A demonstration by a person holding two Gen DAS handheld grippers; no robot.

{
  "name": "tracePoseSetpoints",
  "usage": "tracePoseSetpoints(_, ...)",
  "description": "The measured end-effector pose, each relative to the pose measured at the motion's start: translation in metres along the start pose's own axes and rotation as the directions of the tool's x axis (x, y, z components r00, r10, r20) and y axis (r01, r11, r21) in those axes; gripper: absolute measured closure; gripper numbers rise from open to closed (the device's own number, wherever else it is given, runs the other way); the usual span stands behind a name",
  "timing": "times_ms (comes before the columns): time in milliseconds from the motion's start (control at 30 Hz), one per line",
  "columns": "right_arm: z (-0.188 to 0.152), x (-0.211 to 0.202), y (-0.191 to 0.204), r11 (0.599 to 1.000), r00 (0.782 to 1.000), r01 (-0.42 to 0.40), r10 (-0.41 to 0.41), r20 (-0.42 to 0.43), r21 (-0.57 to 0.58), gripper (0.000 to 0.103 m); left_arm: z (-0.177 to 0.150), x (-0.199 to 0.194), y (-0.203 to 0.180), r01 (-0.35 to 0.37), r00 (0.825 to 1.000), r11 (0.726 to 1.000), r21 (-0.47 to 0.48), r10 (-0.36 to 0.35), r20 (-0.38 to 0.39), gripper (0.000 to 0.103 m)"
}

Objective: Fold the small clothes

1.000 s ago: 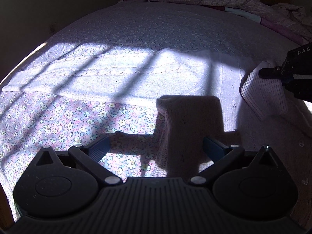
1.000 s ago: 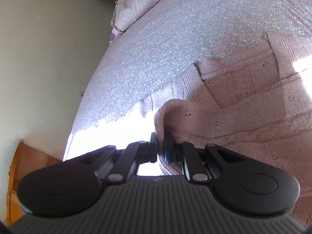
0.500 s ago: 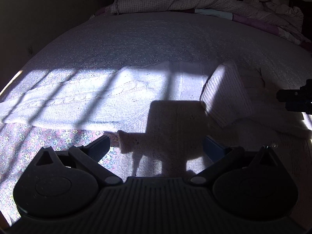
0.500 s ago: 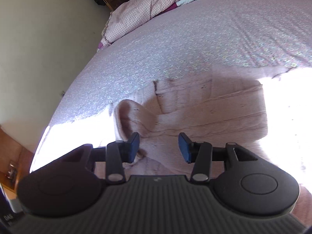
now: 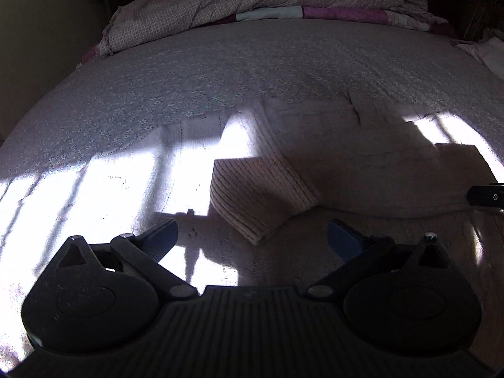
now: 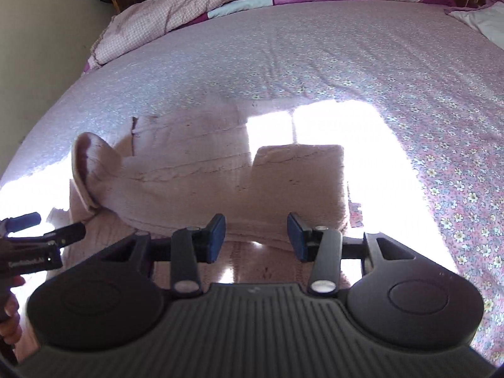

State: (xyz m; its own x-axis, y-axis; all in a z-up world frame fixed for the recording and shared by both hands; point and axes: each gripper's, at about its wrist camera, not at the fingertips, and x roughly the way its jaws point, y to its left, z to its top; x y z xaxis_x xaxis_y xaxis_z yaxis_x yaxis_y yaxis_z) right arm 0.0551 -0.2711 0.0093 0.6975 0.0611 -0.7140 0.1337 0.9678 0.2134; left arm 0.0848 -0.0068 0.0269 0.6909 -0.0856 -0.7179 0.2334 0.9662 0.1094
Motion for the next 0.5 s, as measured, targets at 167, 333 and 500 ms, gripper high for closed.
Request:
tracePoseSetpoints(167,-0.011,0.004,0.0,0.999,1.0,0.003,-0.002,0.022,-0.044,0.057,0.005,0.032,-0.014,-0.006,1.0,0.999,0.048,0.006,-0.003,0.006)
tracePoseSetpoints(333,-0.016,0.003,-0.003,0.997,0.999,-0.021,0.024,0.043,-0.074,0.058,0.016,0.027,-0.008,0.08,0.997,0.995,0.052,-0.08,0.013,0.081)
tracePoseSetpoints(500,-0.016,0.002,-0.01,0.997,0.997,-0.051,0.054,0.049,-0.062,0.058,0.027,-0.003,0.021,0.07,0.993,0.998,0.002,-0.07,0.096,0.083)
